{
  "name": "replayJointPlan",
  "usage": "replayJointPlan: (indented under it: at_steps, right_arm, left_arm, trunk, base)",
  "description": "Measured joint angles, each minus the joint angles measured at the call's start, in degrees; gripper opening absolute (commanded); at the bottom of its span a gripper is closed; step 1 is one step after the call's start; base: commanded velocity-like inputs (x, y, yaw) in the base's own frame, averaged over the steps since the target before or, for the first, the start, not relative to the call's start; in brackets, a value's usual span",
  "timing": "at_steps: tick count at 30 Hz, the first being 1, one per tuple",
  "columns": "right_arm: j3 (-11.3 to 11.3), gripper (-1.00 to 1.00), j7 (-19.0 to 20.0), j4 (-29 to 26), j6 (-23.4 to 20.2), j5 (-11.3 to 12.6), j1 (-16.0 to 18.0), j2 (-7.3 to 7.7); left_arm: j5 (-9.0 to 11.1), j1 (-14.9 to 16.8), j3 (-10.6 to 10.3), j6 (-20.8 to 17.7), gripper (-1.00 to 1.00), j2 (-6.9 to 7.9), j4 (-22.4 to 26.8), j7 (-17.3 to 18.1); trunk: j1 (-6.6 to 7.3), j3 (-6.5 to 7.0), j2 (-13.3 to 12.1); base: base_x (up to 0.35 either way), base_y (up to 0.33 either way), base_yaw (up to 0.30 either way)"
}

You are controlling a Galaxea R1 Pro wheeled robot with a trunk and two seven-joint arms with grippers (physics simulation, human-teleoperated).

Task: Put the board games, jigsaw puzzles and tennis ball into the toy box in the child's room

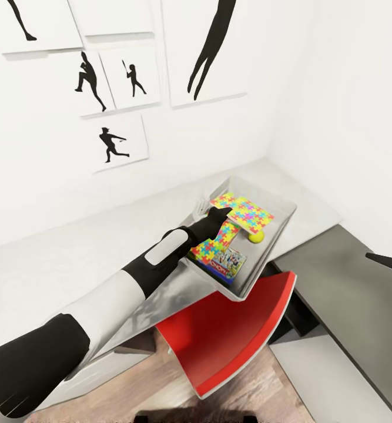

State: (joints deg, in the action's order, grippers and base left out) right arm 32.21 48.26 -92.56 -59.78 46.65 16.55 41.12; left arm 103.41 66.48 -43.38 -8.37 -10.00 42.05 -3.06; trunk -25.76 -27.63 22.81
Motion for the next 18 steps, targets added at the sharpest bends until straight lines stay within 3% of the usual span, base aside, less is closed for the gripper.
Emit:
replayJointPlan:
  at_steps: [10,18]
  right_arm:
    - [0.00,1.00,0.00,0.00,0.00,0.00,0.00,0.03]
    - [0.00,1.00,0.06,0.00,0.00,-0.05,0.00,0.05]
  left_arm:
    - [0.18,-0.09,0.06,0.09,-1.00,0.00,-0.43,0.00]
    - [1.61,-0.16,0.01,1.47,-1.00,0.00,-0.67,-0.03]
  trunk:
    - [0.00,-0.94,0.00]
    - [0.00,-1.69,0.00]
  base:
    - [0.000,0.000,0.000]
    - [0.000,0.000,0.000]
